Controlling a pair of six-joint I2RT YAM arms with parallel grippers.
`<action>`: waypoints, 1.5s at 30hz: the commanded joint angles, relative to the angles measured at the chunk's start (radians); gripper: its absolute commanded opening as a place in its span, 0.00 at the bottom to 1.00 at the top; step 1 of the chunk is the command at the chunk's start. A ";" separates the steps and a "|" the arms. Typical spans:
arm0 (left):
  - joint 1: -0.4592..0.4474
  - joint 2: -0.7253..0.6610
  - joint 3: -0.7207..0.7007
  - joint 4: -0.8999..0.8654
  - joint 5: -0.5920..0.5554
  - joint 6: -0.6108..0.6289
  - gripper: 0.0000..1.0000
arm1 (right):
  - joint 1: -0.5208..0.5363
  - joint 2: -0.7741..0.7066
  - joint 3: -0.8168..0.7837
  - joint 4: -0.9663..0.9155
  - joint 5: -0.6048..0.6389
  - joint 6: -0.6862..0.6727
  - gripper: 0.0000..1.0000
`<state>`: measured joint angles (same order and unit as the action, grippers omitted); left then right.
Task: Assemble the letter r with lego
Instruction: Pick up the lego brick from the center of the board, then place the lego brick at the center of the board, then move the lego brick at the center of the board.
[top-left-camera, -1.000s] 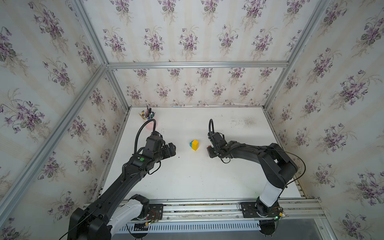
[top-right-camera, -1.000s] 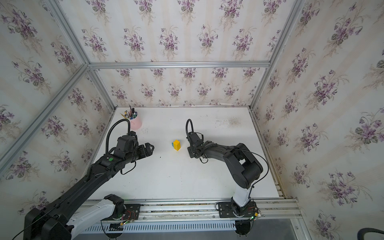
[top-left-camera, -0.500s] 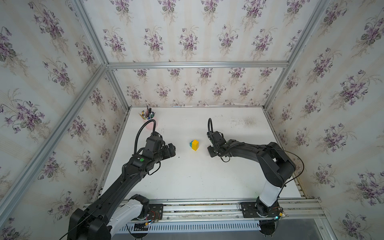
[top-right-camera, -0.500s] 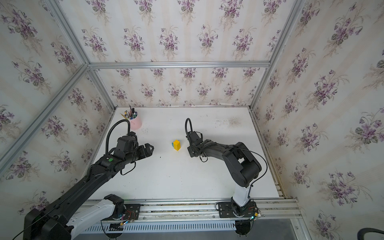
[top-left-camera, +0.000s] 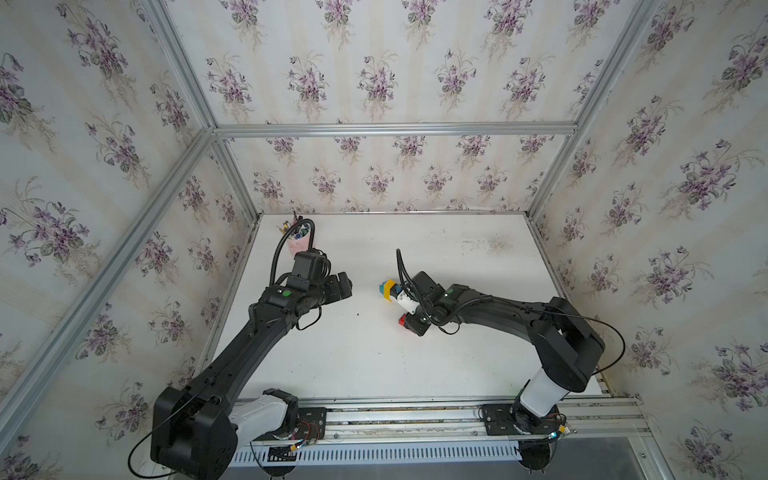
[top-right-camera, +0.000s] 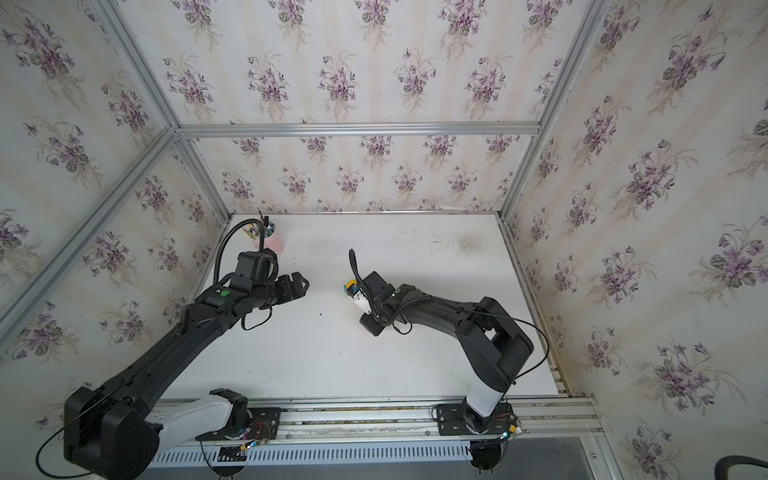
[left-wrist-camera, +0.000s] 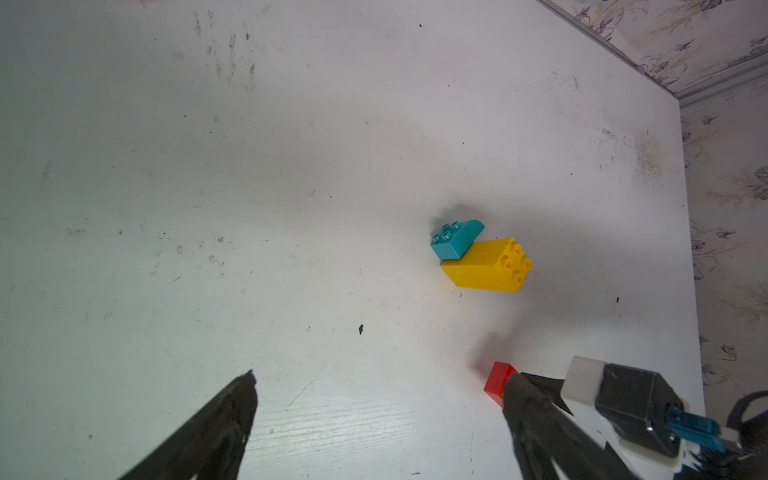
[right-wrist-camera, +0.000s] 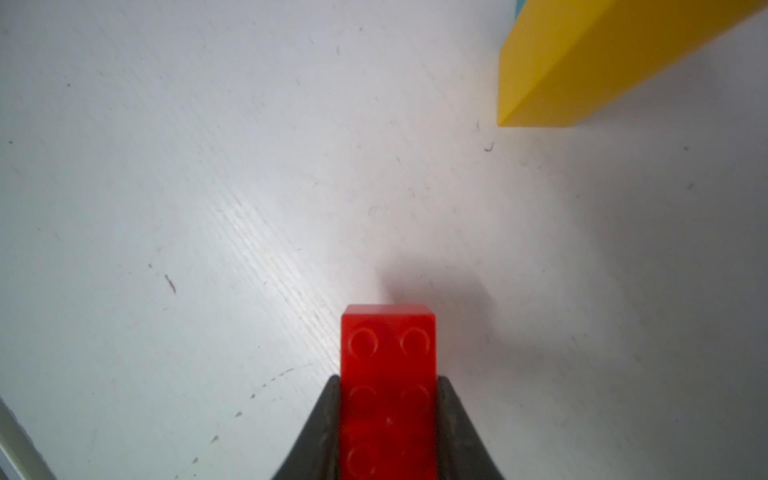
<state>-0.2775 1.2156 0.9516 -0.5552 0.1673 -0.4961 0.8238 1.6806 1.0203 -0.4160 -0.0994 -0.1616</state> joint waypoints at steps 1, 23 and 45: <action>0.007 0.021 0.018 -0.045 0.049 0.015 0.94 | 0.010 -0.024 -0.016 0.009 -0.011 -0.036 0.29; 0.015 0.050 -0.043 0.019 0.106 -0.037 0.94 | 0.020 0.024 -0.062 0.083 0.039 -0.062 0.41; 0.016 0.182 0.009 0.047 0.184 -0.053 0.76 | -0.240 0.039 0.383 0.072 -0.097 0.043 0.36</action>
<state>-0.2623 1.3811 0.9508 -0.5362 0.3111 -0.5381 0.5968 1.6405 1.3201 -0.2909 -0.1448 -0.1513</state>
